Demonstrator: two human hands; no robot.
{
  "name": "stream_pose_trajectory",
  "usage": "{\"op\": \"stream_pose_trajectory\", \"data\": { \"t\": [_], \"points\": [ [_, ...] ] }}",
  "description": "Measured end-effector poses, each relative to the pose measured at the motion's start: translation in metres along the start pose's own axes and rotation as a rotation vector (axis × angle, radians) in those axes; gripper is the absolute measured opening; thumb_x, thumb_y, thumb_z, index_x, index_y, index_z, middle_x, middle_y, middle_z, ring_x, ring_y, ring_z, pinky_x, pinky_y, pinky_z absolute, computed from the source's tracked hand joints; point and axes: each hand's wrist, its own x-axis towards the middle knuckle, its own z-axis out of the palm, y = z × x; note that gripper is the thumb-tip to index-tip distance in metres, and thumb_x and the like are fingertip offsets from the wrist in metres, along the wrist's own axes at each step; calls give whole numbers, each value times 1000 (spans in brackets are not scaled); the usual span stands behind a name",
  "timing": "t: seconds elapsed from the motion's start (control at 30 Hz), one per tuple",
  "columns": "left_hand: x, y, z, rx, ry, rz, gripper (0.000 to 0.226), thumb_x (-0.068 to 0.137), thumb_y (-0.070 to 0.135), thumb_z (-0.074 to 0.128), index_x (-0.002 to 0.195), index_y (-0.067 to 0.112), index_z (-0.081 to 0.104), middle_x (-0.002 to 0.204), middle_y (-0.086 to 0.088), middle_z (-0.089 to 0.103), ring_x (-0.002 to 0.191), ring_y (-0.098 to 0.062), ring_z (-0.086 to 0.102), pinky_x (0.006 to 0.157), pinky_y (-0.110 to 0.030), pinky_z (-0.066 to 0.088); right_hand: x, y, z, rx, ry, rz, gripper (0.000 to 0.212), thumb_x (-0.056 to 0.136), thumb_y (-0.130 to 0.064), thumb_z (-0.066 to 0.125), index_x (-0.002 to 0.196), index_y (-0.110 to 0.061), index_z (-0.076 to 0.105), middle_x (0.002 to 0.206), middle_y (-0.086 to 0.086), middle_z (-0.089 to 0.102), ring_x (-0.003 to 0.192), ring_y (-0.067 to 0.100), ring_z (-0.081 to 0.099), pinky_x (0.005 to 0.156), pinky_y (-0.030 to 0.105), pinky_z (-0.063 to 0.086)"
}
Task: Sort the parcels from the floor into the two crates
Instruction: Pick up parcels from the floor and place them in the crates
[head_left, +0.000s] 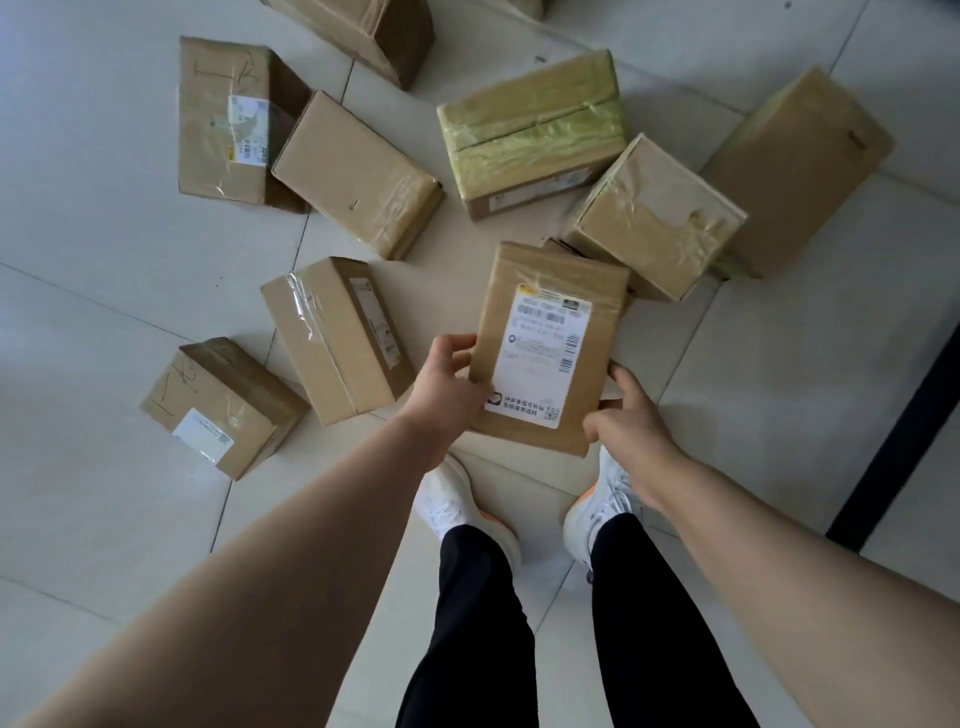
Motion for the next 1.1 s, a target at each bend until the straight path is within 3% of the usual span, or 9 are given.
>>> {"op": "stream_pose_trajectory", "data": {
  "t": [0.13,0.27,0.37,0.53,0.67,0.73,0.83,0.97,1.1],
  "points": [
    [13,8,16,194,118,13,40,92,4,53,127,22,52,124,1,62,101,-21,66,77,-38,61,11,11,-4,107,-51,50,79,74,10,46,140,-34,47,90,3,66,90,19,60,77,26,44],
    [15,25,30,253,275,59,51,91,16,54,141,21,44,122,7,54,96,-16,58,72,-27,53,32,-1,-18,194,79,57,63,83,0,46,141,-26,49,127,3,59,113,22,54,98,31,44],
    [13,51,46,429,303,203,52,90,23,52,141,22,43,131,4,54,106,-20,58,85,-35,53,42,-23,-39,250,234,43,55,91,-11,48,145,-15,41,130,9,54,101,24,52,84,31,42],
    [30,105,78,798,271,380,59,95,28,48,151,19,33,157,-2,35,142,-26,35,115,-48,31,56,-53,-70,287,279,-4,63,96,-21,50,153,-17,23,150,10,39,132,29,43,93,30,35],
    [46,139,111,984,125,458,60,100,36,40,154,19,22,155,-7,38,143,-29,35,119,-52,19,57,-65,-82,367,209,-148,49,98,-14,46,145,-22,38,130,0,53,117,19,49,80,21,39],
    [56,145,127,934,70,403,67,99,34,44,157,18,14,155,-8,39,142,-31,37,118,-52,21,56,-69,-86,475,166,-161,48,101,-14,43,147,-22,35,118,-8,47,112,12,45,88,19,34],
    [62,144,135,780,78,384,70,97,31,50,156,15,17,153,-10,36,138,-32,39,115,-48,31,60,-71,-89,630,139,-109,43,101,-23,44,143,-28,41,125,-6,49,118,15,46,106,35,34],
    [48,137,133,593,33,462,57,95,37,54,146,13,43,141,-12,40,128,-30,46,109,-45,41,52,-61,-89,811,162,-47,39,97,-45,47,133,-29,52,130,-7,59,113,15,55,104,46,35],
    [22,137,129,448,-10,478,65,77,65,53,125,23,65,129,-9,54,116,-24,59,103,-45,49,34,-42,-94,969,216,-58,54,87,-63,49,129,-30,55,127,-6,64,115,15,59,102,49,40]
  ]
}}
